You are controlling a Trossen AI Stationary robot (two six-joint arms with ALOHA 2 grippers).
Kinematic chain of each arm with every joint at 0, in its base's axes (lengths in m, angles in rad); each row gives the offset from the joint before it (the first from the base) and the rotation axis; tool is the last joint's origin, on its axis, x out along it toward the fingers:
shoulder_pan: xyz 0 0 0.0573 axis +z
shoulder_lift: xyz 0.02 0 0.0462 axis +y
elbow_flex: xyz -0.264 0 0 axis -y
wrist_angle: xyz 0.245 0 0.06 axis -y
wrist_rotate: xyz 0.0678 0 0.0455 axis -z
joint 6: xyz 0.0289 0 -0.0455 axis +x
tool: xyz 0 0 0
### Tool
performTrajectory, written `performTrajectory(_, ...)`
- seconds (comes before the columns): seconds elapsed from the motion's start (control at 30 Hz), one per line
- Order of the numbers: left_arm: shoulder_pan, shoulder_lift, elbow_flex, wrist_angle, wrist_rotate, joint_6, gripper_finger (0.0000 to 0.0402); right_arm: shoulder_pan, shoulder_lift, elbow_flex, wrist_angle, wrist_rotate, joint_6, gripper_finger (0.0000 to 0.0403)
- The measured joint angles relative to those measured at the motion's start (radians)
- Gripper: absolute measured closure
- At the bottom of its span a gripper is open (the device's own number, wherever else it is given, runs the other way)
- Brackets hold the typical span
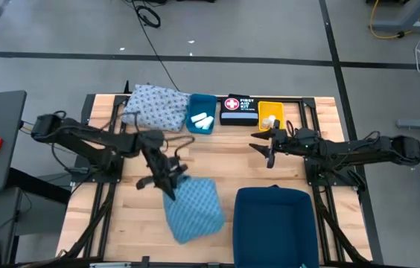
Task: Pick & place medical supplies in basket/bin
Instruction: Put the blue patient gown into the blue organizer bin
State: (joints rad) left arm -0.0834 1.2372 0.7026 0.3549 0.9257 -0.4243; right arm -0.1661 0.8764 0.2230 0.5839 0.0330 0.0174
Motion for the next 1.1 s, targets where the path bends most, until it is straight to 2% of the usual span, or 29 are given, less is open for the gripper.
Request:
performTrajectory(0.23, 0.090, -0.032, 0.276, -0.396, -0.041, 0.262, 0.0392, 0.034, 0.000, 0.000, 0.052, 0.001, -0.034, 0.0206)
performTrajectory(0.37, 0.115, -0.001, 0.455, -0.581, -0.119, 0.417, 0.0392, 0.034, 0.000, 0.000, 0.065, 0.018, -0.035, 0.0206)
performTrajectory(0.47, 0.129, 0.040, 0.528, -0.687, -0.143, 0.466, 0.0392, 0.038, 0.000, 0.000, 0.064, 0.009, -0.033, 0.0206)
performTrajectory(0.67, 0.132, 0.132, 0.503, -0.864, -0.149, 0.504, 0.0392, 0.065, 0.000, 0.000, 0.047, -0.004, -0.034, 0.0206)
performTrajectory(0.8, 0.141, 0.194, 0.421, -0.888, -0.200, 0.491, 0.0392, 0.074, 0.000, 0.000, 0.043, -0.004, -0.034, 0.0206)
performTrajectory(0.87, 0.160, 0.219, 0.384, -0.886, -0.273, 0.483, 0.0392, 0.074, 0.000, 0.000, 0.040, -0.004, -0.034, 0.0206)
performTrajectory(0.93, 0.184, 0.244, 0.358, -0.887, -0.402, 0.465, 0.0387, 0.075, 0.000, 0.000, 0.040, -0.004, -0.034, 0.0206)
performTrajectory(1.0, 0.211, 0.263, 0.334, -0.898, -0.500, 0.469, 0.0367, 0.075, 0.000, 0.000, 0.040, -0.005, -0.034, 0.0206)
performTrajectory(1.1, 0.243, 0.283, 0.326, -0.910, -0.557, 0.525, 0.0323, 0.075, 0.000, 0.000, 0.035, -0.011, -0.034, 0.0206)
